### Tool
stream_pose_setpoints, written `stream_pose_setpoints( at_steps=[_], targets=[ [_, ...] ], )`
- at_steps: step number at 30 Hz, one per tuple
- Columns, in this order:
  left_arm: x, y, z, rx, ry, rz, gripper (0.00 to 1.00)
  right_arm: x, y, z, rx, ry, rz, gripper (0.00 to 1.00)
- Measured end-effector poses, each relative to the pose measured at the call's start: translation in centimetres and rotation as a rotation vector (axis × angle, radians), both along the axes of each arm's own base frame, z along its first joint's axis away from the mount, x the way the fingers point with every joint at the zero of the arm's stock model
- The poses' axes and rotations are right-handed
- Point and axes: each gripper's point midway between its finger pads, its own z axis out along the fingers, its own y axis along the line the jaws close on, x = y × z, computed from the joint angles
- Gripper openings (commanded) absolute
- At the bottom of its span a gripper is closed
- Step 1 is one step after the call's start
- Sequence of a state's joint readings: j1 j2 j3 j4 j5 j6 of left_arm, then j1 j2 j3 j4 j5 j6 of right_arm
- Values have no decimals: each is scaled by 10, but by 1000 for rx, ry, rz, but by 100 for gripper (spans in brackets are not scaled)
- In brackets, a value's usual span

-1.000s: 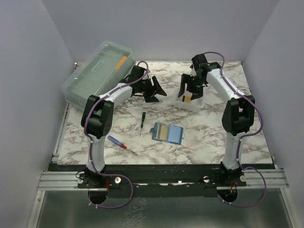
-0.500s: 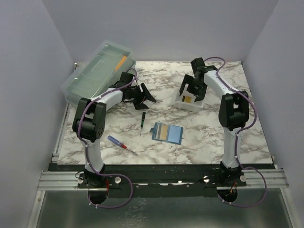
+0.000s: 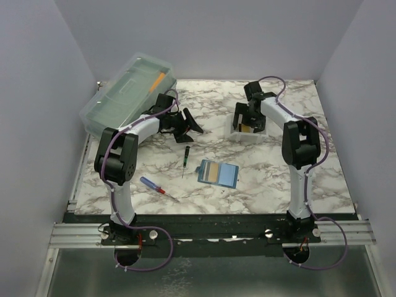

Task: Put the credit cards into the card holder
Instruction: Move the storage box to the center of the board.

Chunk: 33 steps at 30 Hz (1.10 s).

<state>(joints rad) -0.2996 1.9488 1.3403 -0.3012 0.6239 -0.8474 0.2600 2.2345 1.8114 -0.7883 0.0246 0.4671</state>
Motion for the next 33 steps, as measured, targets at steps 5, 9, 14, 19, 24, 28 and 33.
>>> stream_pose_setpoints(
  at_steps=[5,9,14,19,24,28,33],
  targets=[
    [3,2,2,-4,-4,5,69,-11,1,0,10,-45,171,86],
    [6,5,3,-10,-7,13,69,-20,7,2,74,-73,275,73],
    [11,12,4,-19,-8,31,69,-20,11,3,113,-94,346,62],
    [10,15,1,-25,-1,35,69,-20,10,0,104,-102,379,49],
    [6,14,-4,-45,19,19,69,-27,10,-1,108,-125,433,40],
    [-5,14,-14,-56,55,-3,69,-37,11,-2,115,-127,489,35],
    [-22,16,-27,-54,97,-30,69,-38,12,-1,118,-134,523,54]
  ],
)
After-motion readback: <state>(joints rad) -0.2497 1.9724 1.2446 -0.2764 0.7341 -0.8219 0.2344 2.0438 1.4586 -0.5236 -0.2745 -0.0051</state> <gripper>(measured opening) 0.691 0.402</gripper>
